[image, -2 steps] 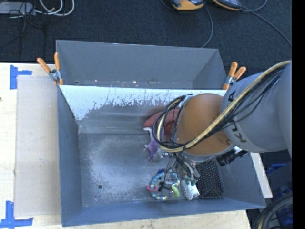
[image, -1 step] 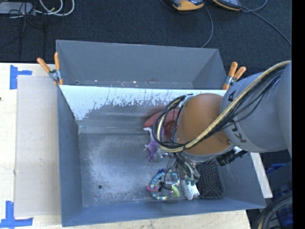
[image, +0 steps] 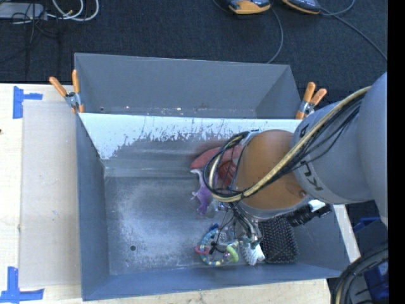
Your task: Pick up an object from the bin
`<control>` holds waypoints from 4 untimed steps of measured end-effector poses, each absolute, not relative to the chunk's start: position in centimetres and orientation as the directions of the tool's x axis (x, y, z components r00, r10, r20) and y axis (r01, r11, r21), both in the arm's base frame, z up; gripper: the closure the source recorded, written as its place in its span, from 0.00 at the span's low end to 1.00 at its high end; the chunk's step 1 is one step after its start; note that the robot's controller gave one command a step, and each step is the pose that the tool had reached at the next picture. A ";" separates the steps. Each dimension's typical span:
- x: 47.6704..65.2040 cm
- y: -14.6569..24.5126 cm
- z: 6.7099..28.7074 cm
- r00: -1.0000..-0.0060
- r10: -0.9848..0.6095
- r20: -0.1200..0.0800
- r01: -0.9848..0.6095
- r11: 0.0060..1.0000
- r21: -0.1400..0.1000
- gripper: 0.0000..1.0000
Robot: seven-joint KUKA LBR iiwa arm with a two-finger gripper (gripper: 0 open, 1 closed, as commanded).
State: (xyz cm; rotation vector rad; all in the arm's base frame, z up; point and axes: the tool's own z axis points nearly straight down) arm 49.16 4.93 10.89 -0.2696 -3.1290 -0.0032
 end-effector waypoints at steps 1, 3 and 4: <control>48.4 3.0 7.5 -0.988 0.151 0.006 0.151 0.988 0.000 0.00; 49.1 2.7 7.1 -0.985 0.170 0.005 0.170 0.985 0.002 1.00; 48.5 0.6 10.9 -0.986 0.167 0.012 0.167 0.986 0.002 1.00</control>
Offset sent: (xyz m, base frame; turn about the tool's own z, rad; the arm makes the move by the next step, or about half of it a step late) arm -0.0007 -0.0224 -0.0389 -0.0013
